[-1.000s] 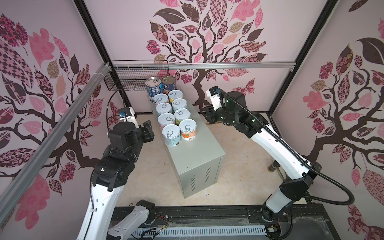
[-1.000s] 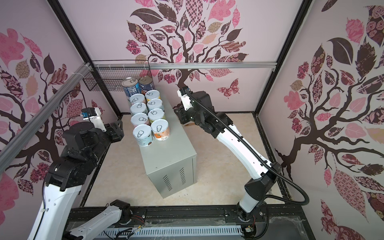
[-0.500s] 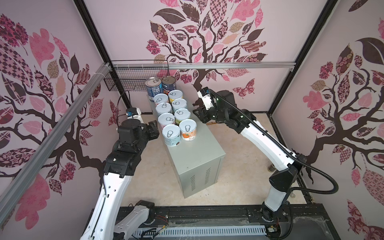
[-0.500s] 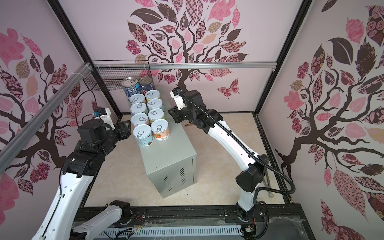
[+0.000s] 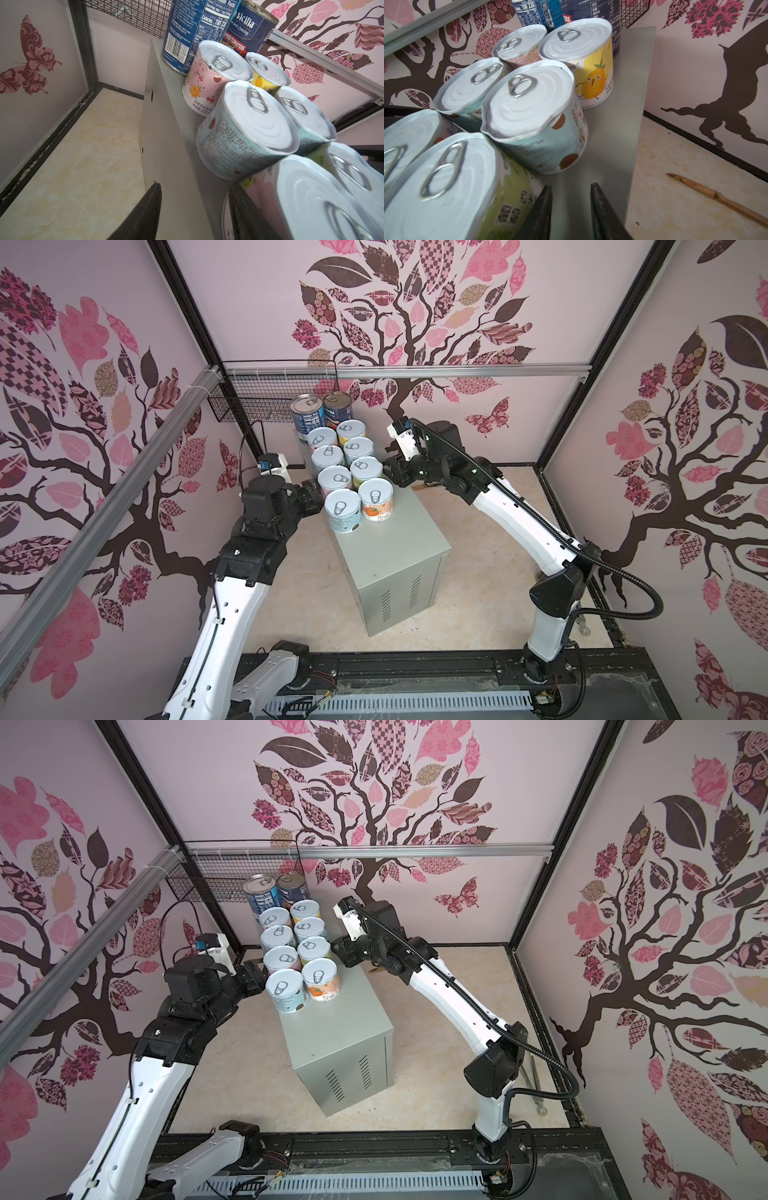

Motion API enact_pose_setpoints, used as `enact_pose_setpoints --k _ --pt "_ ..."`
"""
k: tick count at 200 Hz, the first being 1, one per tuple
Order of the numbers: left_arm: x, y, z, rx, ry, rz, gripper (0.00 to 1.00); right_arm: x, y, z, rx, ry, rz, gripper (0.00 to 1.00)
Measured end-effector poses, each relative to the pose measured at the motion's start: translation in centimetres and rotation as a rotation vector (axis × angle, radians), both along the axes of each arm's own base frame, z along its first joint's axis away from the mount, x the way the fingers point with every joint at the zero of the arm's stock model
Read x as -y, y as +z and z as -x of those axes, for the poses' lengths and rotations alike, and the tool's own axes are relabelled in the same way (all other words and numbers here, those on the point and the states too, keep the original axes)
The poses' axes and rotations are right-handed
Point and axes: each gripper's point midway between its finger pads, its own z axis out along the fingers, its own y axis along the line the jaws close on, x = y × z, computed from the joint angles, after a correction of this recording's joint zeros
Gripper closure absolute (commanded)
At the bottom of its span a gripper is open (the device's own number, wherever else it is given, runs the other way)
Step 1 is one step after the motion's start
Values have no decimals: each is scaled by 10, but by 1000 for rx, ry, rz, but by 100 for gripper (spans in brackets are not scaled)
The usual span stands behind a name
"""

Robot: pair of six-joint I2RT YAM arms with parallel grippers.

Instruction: Place and organize the canned foods onto the counter

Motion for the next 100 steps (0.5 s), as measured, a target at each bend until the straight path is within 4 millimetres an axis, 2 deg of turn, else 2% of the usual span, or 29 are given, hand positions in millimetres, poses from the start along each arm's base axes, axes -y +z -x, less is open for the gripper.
enact_pose_setpoints --k 59,100 --pt "-2 2 3 4 7 0 44 3 2 -2 1 -24 9 65" --pt "-15 5 8 2 58 -31 44 11 30 -13 48 -78 -4 64"
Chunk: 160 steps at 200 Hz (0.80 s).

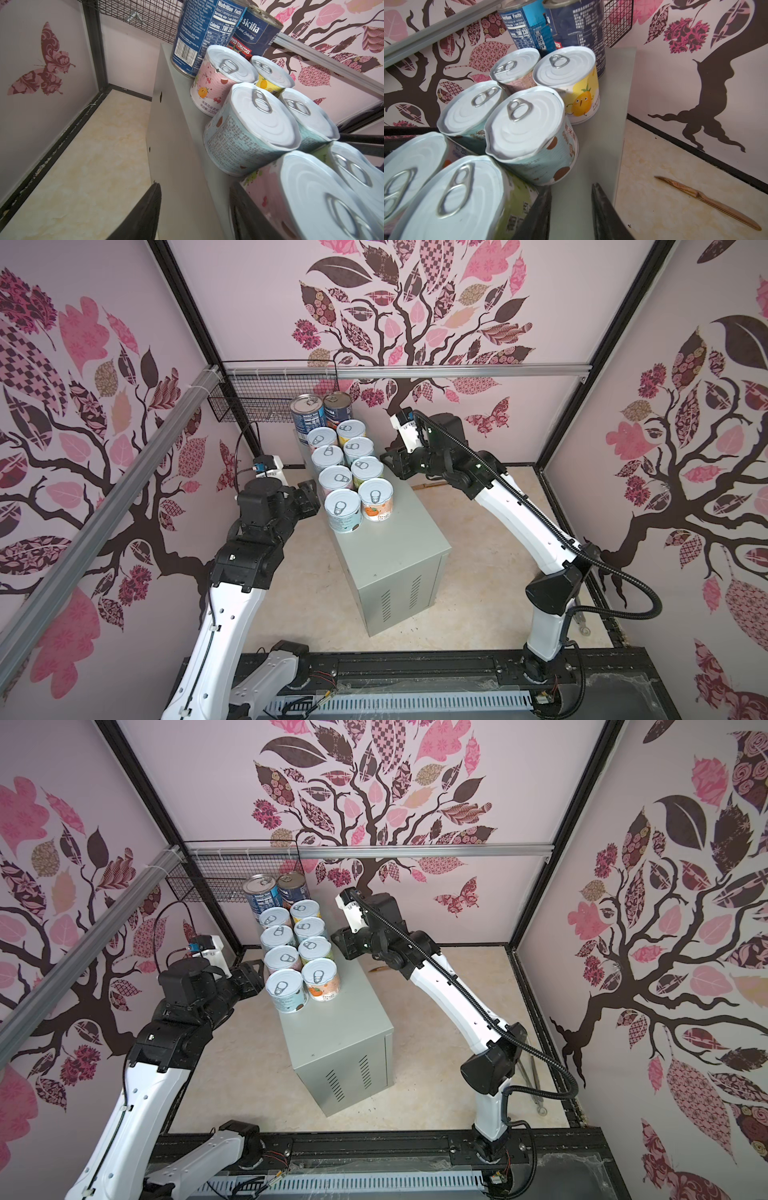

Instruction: Place and organize the canned foods onto the counter

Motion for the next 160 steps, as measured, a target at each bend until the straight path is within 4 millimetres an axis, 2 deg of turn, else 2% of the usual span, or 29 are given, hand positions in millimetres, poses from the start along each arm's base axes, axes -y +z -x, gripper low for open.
enact_pose_setpoints --k 28,42,78,108,160 --pt "-8 1 -7 -8 31 -8 44 2 19 -10 33 -20 -21 64" --pt "-10 -2 -14 -18 44 -12 44 0 21 -15 41 -25 -26 64" --pt "-12 -15 -33 -58 67 -25 44 -6 1 -28 11 -32 -2 64" --pt "-13 -17 -45 -63 79 -28 45 -13 -17 -36 -16 -29 18 64" --pt "-11 -15 -60 -53 82 -28 45 -22 -27 -35 -39 13 16 64"
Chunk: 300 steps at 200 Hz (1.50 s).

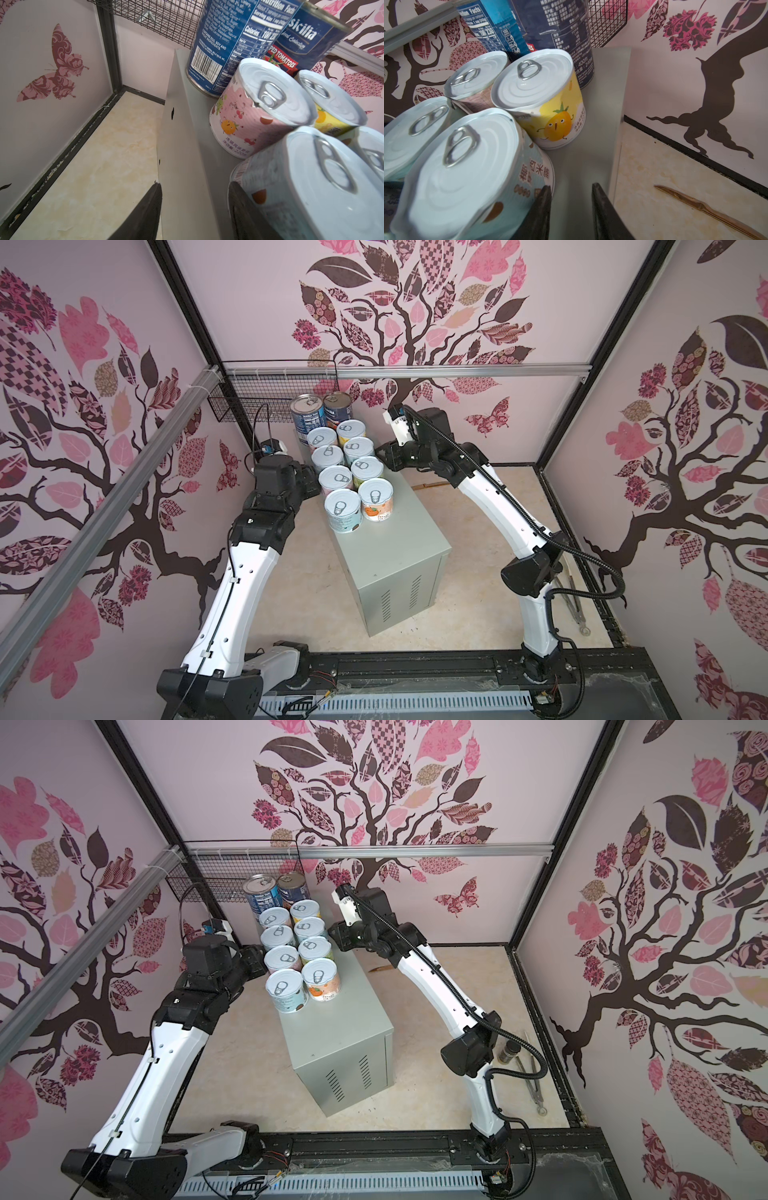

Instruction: Place and organize the canned foods onto the counter

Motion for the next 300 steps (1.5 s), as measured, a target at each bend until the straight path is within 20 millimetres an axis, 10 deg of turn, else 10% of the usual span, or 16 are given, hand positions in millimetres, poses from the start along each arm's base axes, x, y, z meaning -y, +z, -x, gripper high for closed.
enact_pose_setpoints --k 183,229,273,300 --pt "-3 4 -1 18 18 9 46 7 -4 -14 -8 -39 -10 59" --pt "-19 31 27 70 58 -1 46 46 -11 -27 -27 -145 7 53" --pt "-34 53 63 129 99 1 46 115 -28 7 -75 -244 -23 51" --pt "-53 31 75 94 159 18 44 167 -36 30 -72 -328 -79 48"
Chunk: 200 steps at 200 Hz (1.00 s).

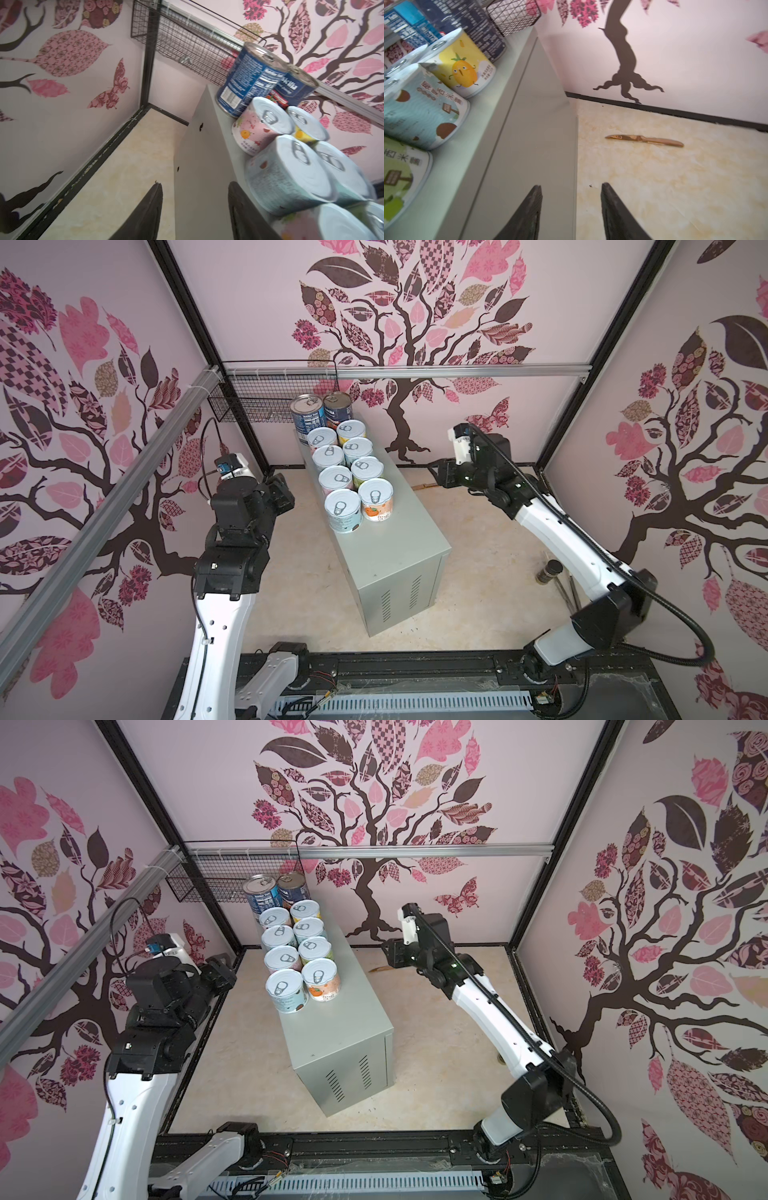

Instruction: Place and organize the canned foods onto the counter

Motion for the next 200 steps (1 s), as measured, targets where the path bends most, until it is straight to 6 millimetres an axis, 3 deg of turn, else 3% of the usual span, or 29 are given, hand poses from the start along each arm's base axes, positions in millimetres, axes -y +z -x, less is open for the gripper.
enact_pose_setpoints --k 21,48,62,86,103,148,200 --pt "-12 -33 3 -74 41 18 43 38 -19 13 1 -80 -21 47" --pt "-13 -82 -1 -185 54 33 42 79 -71 27 -45 -197 -28 40" --pt "-14 -110 0 -239 65 44 39 96 -103 35 -82 -258 -32 30" --pt "-17 -159 3 -340 85 39 28 118 -162 49 -164 -356 -11 1" --pt "-20 -187 4 -400 106 28 20 130 -189 55 -198 -401 34 0" --pt "-34 -230 -8 -476 177 -8 2 149 -204 49 -159 -499 90 0" --pt "-47 -267 -52 -493 193 -111 2 188 -213 50 -30 -672 203 0"
